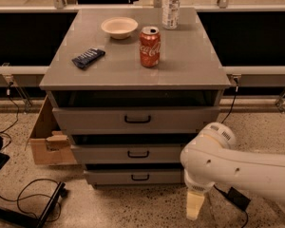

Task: Open bottom drawer

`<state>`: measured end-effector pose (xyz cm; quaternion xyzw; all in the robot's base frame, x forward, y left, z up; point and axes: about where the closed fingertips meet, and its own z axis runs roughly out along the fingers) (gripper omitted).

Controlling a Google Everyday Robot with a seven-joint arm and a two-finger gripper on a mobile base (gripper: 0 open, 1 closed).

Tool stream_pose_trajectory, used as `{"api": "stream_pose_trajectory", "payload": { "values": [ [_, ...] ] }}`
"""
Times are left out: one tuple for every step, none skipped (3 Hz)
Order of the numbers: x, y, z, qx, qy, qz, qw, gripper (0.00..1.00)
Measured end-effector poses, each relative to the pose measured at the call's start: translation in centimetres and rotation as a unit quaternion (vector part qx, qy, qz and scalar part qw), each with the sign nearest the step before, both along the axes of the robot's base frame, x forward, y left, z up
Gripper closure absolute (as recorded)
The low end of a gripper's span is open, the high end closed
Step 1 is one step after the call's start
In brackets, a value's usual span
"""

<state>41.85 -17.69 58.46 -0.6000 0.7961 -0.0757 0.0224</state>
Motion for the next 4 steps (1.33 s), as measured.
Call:
{"api": "stream_pose_trajectory", "payload": {
  "values": [
    [1.4, 2.8, -7.4, 0.018, 0.005, 0.026, 0.9995, 0.00],
    [2.4, 4.4, -12.1, 0.037, 0.046, 0.034, 0.9977, 0.00],
    [2.1, 4.5, -13.0, 0.040, 0.054, 0.035, 0.9971, 0.00],
    [4.0, 4.1, -14.6, 0.025, 0.055, 0.029, 0.9977, 0.00]
  ]
}}
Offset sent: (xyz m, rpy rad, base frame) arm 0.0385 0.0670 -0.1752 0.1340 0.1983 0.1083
